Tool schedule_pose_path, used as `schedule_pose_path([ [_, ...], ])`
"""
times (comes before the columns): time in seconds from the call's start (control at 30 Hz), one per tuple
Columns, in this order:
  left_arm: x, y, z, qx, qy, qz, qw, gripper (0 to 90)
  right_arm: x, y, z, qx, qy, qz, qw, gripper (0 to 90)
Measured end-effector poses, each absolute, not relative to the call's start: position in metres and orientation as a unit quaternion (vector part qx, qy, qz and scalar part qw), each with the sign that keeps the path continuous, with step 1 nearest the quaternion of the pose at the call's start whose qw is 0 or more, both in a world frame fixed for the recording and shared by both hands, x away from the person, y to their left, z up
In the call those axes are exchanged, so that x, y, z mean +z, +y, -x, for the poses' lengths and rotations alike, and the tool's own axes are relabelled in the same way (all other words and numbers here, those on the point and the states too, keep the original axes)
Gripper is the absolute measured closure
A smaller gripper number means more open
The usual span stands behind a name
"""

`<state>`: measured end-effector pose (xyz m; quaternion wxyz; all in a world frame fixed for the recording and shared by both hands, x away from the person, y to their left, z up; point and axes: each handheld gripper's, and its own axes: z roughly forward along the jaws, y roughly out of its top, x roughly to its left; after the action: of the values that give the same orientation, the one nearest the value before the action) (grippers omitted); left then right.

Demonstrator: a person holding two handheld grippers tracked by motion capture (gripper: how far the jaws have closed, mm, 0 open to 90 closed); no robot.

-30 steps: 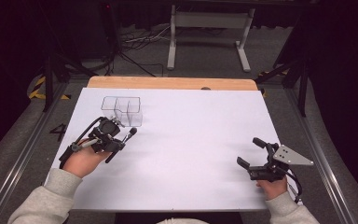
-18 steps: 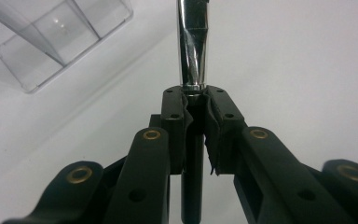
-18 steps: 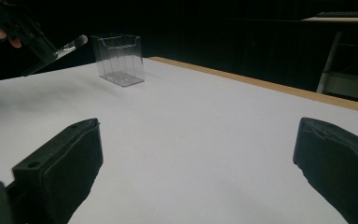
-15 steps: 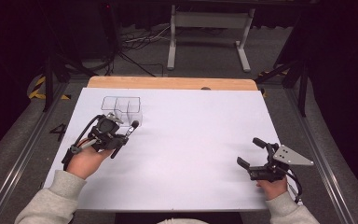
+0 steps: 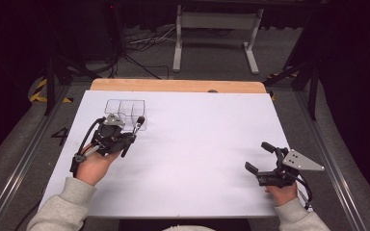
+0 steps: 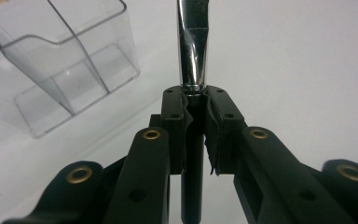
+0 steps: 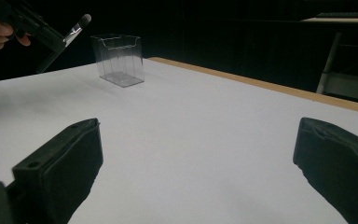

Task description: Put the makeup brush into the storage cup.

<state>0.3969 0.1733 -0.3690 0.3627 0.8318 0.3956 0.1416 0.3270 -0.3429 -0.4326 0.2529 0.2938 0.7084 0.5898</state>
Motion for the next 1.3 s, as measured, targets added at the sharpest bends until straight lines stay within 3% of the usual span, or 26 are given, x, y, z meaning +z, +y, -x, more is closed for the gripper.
schedule_pose_path([
  [0.73,-0.371,0.179,-0.399,0.182,0.366,-0.761,0.504,79.2,-0.433,-0.343,-0.327,0.593,0.709,-0.29,0.25,2.0],
  [1.3,-0.367,0.178,-0.412,0.21,0.361,-0.72,0.554,79.2,-0.433,-0.344,-0.327,0.593,0.708,-0.292,0.249,2.0],
])
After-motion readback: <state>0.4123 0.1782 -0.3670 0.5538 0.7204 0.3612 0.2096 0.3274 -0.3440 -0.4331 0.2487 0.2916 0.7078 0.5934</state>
